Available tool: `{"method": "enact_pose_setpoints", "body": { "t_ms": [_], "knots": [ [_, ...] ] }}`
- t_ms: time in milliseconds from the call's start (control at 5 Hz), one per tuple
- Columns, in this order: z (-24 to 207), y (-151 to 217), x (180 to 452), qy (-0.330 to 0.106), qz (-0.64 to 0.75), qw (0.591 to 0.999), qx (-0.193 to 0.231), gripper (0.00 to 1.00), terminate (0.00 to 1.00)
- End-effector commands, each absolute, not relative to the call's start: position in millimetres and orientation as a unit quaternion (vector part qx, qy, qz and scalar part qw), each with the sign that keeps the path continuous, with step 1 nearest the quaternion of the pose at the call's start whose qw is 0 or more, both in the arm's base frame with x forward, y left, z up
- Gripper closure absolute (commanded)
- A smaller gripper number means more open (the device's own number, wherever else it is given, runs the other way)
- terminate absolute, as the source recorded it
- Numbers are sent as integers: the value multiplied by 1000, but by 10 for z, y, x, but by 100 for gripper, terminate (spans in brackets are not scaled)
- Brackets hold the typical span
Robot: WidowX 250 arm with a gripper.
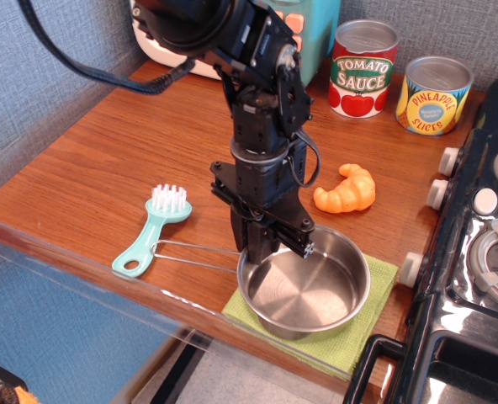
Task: Move bowl to center of table
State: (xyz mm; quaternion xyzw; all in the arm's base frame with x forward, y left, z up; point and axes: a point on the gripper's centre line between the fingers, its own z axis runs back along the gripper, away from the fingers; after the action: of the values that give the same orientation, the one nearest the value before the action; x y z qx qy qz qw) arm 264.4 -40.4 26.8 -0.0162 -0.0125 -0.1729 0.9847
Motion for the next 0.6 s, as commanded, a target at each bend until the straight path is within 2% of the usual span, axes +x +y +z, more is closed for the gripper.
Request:
{"method": "enact_pose_setpoints", "body": {
  "t_ms": [0,200,400],
  "knots": [
    [994,-168,2778,-85,-204,973,-63,100,0],
    [1161,172,2940,-100,-180,976,-70,100,0],
    [1160,584,3203,-96,-142,983,-62,100,0]
  ]
}}
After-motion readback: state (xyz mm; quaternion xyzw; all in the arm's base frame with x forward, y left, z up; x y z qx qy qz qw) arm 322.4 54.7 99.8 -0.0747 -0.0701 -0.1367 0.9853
